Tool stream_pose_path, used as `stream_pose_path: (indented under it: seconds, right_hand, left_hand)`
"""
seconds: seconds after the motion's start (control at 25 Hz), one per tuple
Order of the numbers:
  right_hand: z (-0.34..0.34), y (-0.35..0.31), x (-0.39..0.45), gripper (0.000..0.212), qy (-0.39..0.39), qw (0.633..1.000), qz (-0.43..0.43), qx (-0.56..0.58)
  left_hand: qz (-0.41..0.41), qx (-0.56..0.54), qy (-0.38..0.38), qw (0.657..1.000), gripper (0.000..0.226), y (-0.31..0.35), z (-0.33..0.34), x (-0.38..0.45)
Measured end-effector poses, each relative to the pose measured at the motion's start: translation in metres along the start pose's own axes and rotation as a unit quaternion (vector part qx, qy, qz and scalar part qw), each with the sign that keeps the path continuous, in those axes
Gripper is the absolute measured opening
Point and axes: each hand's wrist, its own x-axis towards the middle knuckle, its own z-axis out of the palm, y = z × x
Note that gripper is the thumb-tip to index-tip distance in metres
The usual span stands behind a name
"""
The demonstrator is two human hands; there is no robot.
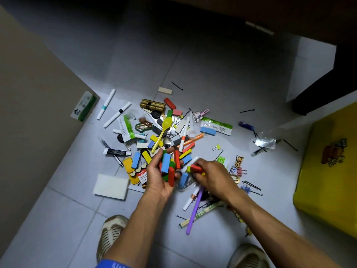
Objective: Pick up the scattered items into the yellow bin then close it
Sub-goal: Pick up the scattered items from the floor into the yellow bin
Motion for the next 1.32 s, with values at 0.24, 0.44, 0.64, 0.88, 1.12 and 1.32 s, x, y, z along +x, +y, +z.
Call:
stream_pose_path:
  seconds: [0.24,0.44,0.64,0.88,1.12,1.32]
  right_hand:
    - [-0.064,-0.021,-0.044,0.018,0.074,0.734,0.181,0.65]
    - [-0.158,-0.015,-0.133,0.011,0.245,0.59,0.127,0.759]
    - [-0.231,0.031,-0.212,0.012,0.398,0.539,0.177,0.721]
    - [-0.251,0.093,-0.259,0.061,0.374,0.583,0.251,0.676]
    - [-0.192,0.048,-0.216,0.035,0.363,0.647,0.169,0.649]
    - [-0.094,0.007,-0.174,0.023,0.213,0.803,0.223,0.509]
  left_hand:
    - [-0.014,0.037,-0.078,0.996,0.033,-0.017,0.061,-0.04]
    - [-0.039,0.119,-0.184,0.975,0.026,-0.077,0.182,-0.114]
    - [-0.046,0.235,-0.194,0.951,0.023,-0.17,0.281,-0.171]
    - [-0.081,0.294,-0.251,0.919,0.049,-0.203,0.285,-0.174]
    - [0.075,0.305,-0.143,0.939,0.022,-0.149,0.205,-0.142]
    - [0.06,0.406,0.017,0.912,0.015,-0.108,0.103,-0.102]
